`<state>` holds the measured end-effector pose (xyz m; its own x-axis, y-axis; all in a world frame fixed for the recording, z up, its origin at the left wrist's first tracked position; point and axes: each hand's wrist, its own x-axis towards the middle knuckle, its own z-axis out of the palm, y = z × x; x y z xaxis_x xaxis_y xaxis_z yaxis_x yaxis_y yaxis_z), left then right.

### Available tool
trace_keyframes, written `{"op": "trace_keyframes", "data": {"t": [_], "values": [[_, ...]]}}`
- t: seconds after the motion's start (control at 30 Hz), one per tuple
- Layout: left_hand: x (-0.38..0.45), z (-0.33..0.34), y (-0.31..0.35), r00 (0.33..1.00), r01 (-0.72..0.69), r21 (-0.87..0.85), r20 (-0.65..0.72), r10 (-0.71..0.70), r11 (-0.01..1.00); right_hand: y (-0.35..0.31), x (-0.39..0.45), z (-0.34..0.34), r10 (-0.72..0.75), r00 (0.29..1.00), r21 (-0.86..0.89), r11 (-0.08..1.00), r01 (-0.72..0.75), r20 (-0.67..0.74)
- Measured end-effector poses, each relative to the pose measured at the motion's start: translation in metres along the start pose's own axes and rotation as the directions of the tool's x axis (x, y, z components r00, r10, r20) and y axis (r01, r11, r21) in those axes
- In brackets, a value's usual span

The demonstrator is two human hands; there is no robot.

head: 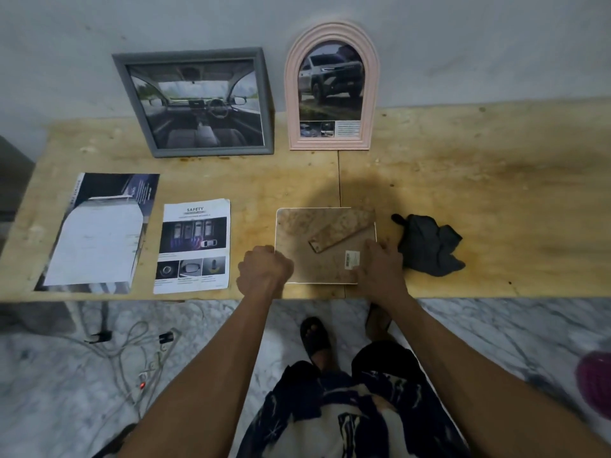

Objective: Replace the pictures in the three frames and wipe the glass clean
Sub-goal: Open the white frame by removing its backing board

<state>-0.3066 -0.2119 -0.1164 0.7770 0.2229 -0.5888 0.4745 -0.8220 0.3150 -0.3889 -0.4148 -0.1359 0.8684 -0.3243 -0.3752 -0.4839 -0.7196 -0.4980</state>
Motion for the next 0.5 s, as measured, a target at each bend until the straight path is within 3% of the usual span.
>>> {"op": "trace_keyframes", "data": {"t": [0.23, 0.37, 0.5], "values": [[0.02, -0.002, 0.018, 0.964, -0.266, 0.031, 0.037, 0.265, 0.964, -0.003, 0.006, -0.001, 0.038, 0.999, 0.024, 0.999, -0.038, 0.016], [0.037, -0.003, 0.032, 0.959, -0.276, 0.152, 0.116, 0.26, 0.949, 0.0, 0.01, -0.002, 0.042, 0.998, -0.011, 0.999, -0.042, 0.041], [0.039, -0.001, 0.039, 0.966, -0.255, 0.116, 0.081, 0.246, 0.96, 0.001, 0.014, -0.003, 0.039, 0.997, -0.021, 0.999, -0.038, 0.06]]}}
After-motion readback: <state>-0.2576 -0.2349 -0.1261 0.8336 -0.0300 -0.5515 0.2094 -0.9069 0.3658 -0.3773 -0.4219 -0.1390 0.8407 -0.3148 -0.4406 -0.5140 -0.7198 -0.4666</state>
